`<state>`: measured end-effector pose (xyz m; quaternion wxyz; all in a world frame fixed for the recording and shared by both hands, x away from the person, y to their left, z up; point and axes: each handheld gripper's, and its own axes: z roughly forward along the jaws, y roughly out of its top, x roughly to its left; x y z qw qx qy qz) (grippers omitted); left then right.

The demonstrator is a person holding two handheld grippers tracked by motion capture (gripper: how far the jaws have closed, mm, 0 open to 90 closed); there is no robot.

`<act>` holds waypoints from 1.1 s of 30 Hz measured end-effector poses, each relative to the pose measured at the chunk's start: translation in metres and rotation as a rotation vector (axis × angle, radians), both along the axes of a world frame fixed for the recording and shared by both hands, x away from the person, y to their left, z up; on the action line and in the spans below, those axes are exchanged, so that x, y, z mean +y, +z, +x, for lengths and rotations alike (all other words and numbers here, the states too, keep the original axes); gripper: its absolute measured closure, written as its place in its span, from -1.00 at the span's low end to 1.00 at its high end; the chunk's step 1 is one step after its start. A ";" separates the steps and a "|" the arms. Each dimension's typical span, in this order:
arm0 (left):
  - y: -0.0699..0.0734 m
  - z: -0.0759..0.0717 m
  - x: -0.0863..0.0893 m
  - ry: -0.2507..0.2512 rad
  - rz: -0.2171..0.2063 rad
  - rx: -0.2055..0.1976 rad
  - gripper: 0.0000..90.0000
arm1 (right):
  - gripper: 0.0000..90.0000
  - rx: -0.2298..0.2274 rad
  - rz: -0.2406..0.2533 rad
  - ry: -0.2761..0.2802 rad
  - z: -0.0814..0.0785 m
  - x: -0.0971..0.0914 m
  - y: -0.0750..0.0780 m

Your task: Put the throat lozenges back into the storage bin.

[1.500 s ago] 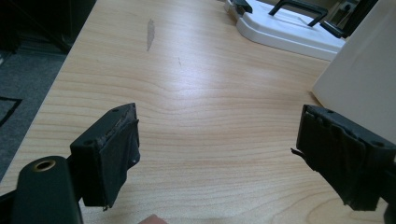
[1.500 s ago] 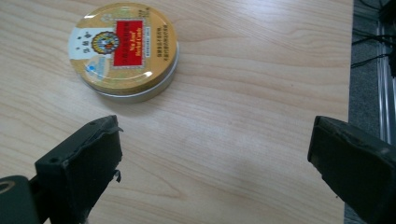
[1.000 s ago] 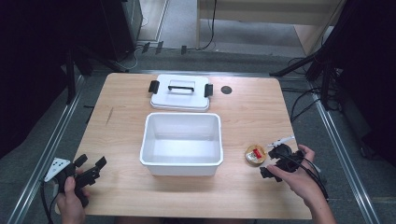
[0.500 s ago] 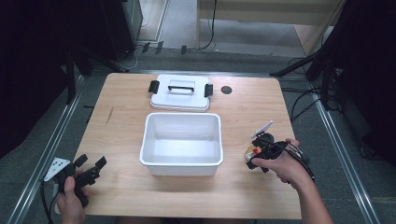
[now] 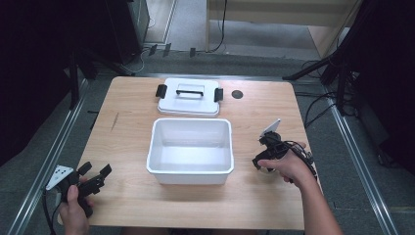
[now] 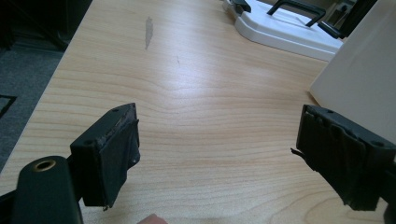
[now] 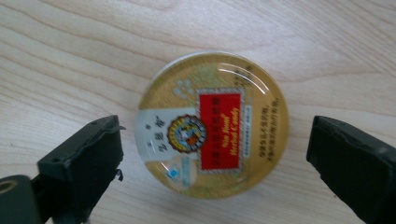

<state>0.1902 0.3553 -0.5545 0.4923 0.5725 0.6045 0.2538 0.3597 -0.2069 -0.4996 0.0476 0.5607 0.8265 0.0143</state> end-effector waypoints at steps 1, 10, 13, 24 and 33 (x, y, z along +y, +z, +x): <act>0.000 0.000 0.000 -0.001 0.001 -0.001 -0.69 | -0.88 0.011 -0.001 0.000 0.001 0.001 -0.001; 0.000 0.000 0.001 -0.005 -0.004 0.000 -0.69 | -0.55 0.041 -0.024 0.009 0.003 0.005 -0.007; 0.000 0.000 0.001 -0.006 -0.005 -0.001 -0.69 | -0.54 0.036 -0.005 0.017 0.002 0.006 -0.001; 0.000 0.000 0.000 -0.001 0.002 -0.007 -0.69 | -0.54 -0.005 0.053 0.062 0.001 0.014 0.041; 0.001 -0.001 -0.002 0.019 0.028 -0.026 -0.69 | -0.54 -0.038 0.086 0.135 -0.001 0.033 0.079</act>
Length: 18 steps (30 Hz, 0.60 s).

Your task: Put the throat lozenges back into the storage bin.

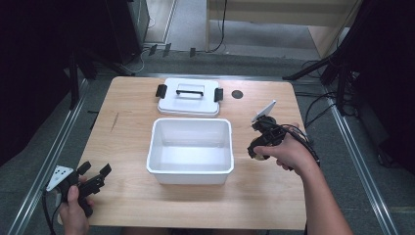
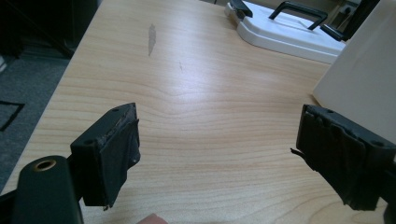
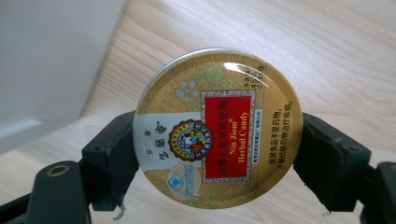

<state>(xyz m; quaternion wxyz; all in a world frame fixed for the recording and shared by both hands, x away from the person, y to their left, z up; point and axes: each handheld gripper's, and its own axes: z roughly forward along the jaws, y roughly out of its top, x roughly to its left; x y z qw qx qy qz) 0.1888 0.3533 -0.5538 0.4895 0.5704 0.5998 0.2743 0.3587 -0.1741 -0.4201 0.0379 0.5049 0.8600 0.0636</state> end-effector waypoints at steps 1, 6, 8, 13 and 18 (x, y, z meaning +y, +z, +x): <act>0.000 0.000 -0.001 0.004 0.004 -0.003 -0.69 | -0.54 -0.004 0.003 0.008 0.000 0.002 0.004; 0.001 0.000 -0.004 0.021 0.043 -0.007 -0.69 | -0.54 -0.021 0.004 0.042 -0.001 0.015 0.026; 0.001 0.000 -0.005 0.027 0.052 -0.010 -0.69 | -0.54 -0.025 0.007 0.058 -0.001 0.021 0.034; 0.001 0.000 -0.005 0.031 0.060 -0.008 -0.68 | -0.54 -0.025 0.004 0.097 -0.003 0.033 0.049; 0.001 0.000 -0.006 0.036 0.063 -0.011 -0.68 | -0.54 -0.029 0.001 0.120 -0.003 0.044 0.060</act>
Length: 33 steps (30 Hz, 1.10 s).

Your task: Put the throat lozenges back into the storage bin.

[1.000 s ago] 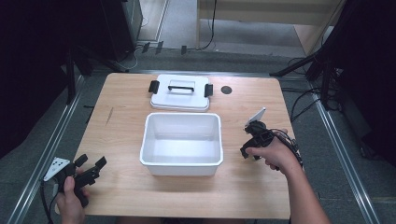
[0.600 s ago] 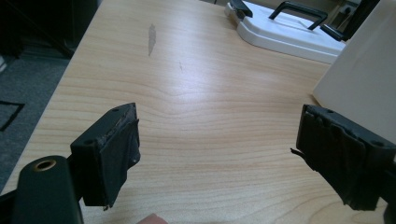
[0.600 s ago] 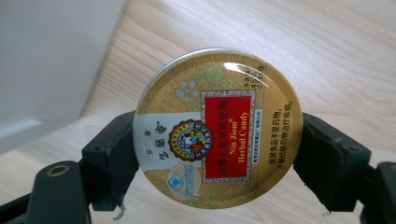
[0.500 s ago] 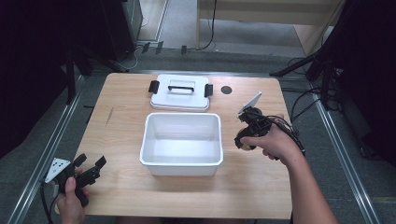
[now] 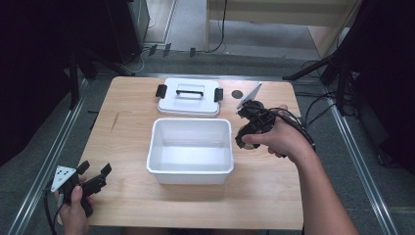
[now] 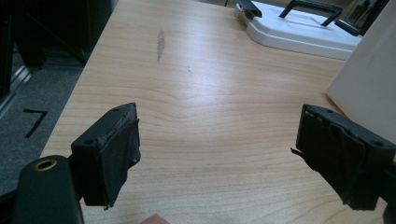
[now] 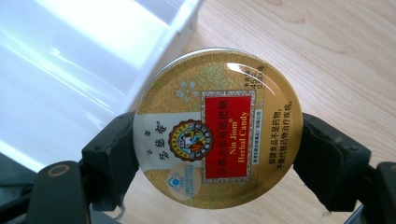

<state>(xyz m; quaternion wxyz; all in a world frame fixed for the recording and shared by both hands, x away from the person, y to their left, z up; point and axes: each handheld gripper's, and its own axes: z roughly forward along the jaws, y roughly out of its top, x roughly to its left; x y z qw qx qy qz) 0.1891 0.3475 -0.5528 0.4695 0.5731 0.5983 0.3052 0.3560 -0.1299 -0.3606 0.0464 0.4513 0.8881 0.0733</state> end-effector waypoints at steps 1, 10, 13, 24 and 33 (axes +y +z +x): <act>0.000 0.000 0.000 0.001 0.003 0.000 -0.68 | -0.54 -0.003 0.005 0.004 0.000 0.002 0.001; 0.000 0.000 -0.001 0.002 0.003 0.000 -0.68 | -0.54 -0.005 0.008 0.046 -0.002 0.025 0.009; 0.000 0.000 0.000 0.001 0.003 0.002 -0.68 | -0.54 -0.007 0.011 0.065 -0.003 0.032 0.011; 0.000 0.000 0.000 0.000 0.000 0.003 -0.68 | -0.54 -0.003 0.017 0.124 -0.006 0.057 0.010; 0.000 0.000 0.000 0.000 -0.003 0.005 -0.68 | -0.54 -0.027 0.012 0.251 -0.009 0.073 0.001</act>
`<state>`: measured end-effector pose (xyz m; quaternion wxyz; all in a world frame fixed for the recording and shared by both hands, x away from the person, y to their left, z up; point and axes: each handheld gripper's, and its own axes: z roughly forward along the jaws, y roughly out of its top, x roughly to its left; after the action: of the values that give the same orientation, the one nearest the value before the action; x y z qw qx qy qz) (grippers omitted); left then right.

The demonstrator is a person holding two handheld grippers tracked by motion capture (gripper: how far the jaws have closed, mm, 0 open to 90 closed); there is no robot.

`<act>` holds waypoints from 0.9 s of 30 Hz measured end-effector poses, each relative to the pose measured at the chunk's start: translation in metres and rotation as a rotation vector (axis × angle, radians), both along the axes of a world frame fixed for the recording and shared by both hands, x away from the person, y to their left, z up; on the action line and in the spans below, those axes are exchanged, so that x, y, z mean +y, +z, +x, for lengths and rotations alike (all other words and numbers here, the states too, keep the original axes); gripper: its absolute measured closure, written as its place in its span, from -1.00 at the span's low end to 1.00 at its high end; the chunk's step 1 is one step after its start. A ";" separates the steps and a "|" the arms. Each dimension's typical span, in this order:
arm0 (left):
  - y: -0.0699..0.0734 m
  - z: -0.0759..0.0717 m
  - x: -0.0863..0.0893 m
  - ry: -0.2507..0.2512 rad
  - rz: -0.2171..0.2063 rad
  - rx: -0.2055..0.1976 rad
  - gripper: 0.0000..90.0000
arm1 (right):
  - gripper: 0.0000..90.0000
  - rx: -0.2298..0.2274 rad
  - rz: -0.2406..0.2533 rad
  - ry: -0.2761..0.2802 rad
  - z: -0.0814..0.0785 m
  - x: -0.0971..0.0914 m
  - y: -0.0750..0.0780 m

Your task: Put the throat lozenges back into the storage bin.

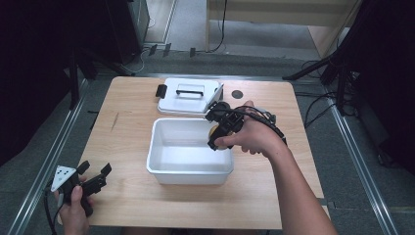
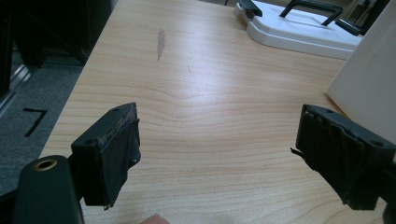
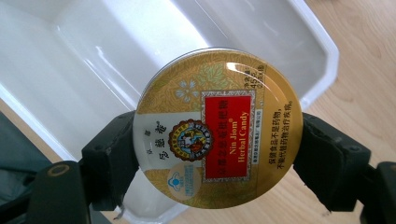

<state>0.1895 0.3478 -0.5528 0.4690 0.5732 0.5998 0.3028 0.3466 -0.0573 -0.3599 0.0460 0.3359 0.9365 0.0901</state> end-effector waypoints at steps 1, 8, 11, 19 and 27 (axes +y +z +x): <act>0.000 0.000 0.000 0.000 -0.001 0.000 -0.68 | -0.54 -0.003 0.000 0.016 -0.001 0.001 -0.001; 0.000 0.000 0.000 -0.002 -0.003 -0.002 -0.68 | -0.54 -0.041 0.006 0.186 -0.005 0.004 -0.013; 0.000 0.000 0.000 -0.002 -0.004 -0.002 -0.68 | -0.54 -0.046 -0.004 0.241 -0.006 0.004 -0.019; 0.000 0.000 0.000 -0.002 -0.007 -0.001 -0.68 | -0.54 -0.042 -0.009 0.350 -0.008 0.002 -0.033; 0.000 0.000 0.001 -0.006 -0.007 0.002 -0.68 | -0.54 -0.036 -0.025 0.383 -0.007 0.001 -0.047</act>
<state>0.1896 0.3484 -0.5529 0.4711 0.5737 0.5998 0.2986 0.3399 -0.0566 -0.4071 0.0488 0.1494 0.9833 0.0915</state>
